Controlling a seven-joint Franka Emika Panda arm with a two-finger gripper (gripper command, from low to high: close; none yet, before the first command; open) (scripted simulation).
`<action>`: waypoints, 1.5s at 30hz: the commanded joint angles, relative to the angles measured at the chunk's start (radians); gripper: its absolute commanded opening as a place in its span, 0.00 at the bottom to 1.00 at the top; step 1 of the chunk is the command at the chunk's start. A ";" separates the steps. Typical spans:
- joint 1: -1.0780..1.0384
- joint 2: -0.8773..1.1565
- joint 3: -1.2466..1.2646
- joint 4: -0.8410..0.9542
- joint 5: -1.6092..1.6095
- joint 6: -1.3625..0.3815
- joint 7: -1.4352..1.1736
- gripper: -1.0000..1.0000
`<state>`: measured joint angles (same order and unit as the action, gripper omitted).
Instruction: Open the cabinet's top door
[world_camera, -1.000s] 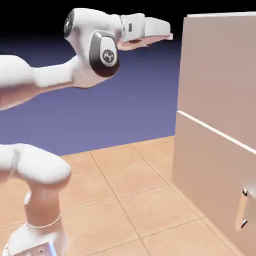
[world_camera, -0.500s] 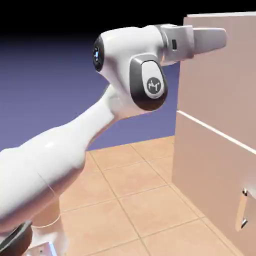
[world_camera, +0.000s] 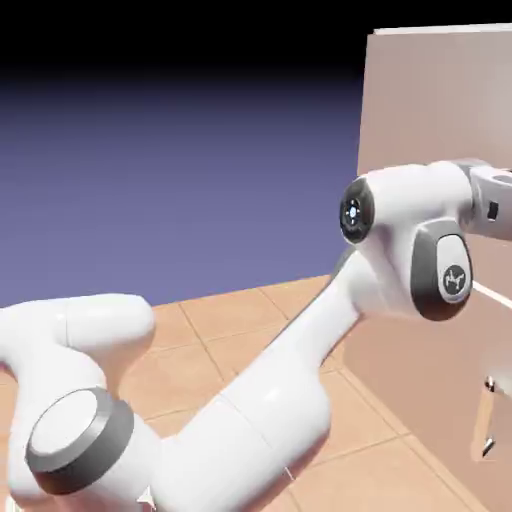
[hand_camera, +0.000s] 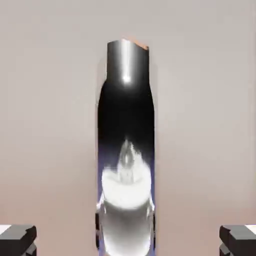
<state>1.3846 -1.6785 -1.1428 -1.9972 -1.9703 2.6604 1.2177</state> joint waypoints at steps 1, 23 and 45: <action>-0.028 -0.005 0.006 -0.033 -0.038 -0.017 0.044 0.00; -0.616 -0.084 0.390 -0.818 -0.210 -0.642 0.666 0.00; -0.582 0.077 1.086 -0.975 0.321 -1.191 0.937 0.00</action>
<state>0.8028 -1.6016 -0.0570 -2.9718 -1.6491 1.4707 2.1546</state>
